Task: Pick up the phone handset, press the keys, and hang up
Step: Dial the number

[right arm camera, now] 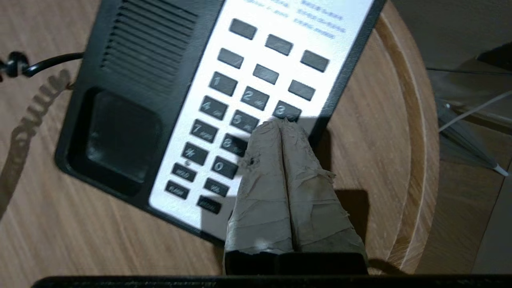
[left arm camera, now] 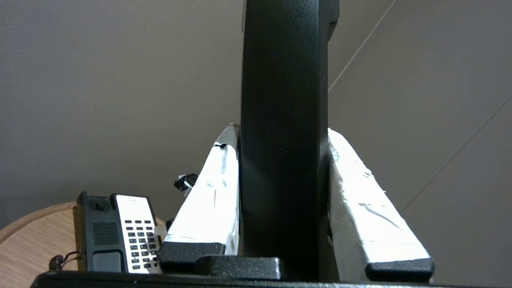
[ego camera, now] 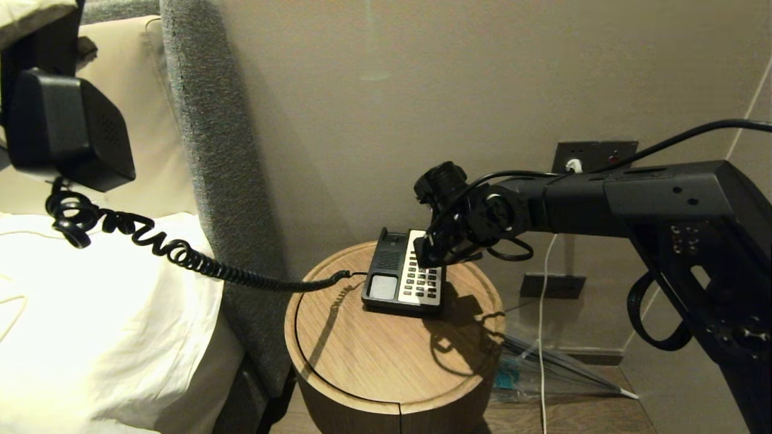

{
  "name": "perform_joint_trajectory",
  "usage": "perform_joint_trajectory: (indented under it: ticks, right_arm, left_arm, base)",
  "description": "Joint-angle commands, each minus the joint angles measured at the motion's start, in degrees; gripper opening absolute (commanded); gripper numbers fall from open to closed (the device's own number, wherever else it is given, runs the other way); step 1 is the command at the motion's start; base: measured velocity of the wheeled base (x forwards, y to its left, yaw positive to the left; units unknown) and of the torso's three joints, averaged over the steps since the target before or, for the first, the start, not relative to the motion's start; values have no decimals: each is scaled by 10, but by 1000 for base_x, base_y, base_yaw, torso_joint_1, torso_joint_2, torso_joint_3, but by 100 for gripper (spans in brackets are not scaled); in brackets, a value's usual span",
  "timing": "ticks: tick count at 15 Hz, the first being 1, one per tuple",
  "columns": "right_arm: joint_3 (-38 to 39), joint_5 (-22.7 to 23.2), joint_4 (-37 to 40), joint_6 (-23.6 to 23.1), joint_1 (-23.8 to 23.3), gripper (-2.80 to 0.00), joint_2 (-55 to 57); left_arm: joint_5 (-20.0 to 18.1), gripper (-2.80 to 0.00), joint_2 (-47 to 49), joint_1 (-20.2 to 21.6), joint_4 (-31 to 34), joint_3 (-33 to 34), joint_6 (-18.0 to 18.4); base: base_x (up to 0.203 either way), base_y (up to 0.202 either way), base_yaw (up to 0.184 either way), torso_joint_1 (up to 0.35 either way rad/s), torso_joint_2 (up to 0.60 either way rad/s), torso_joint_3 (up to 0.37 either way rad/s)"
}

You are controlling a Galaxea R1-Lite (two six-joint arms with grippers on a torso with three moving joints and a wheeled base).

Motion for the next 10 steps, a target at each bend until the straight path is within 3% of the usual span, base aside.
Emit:
perform_joint_trajectory:
  ticks: [1, 5, 10]
  right_arm:
    - [1, -9, 1, 1, 3, -280, -3]
    - [0, -35, -4, -2, 3, -280, 10]
    - [1, -36, 2, 0, 9, -280, 13]
  left_arm:
    - [-2, -280, -1, 0, -2, 0, -3]
    - [-2, -280, 0, 0, -2, -4, -2]
    - [-2, -280, 0, -1, -2, 0, -3]
  base:
    - [0, 0, 0, 0, 0, 0]
    - [0, 0, 0, 0, 0, 0]
    - [0, 0, 0, 0, 0, 0]
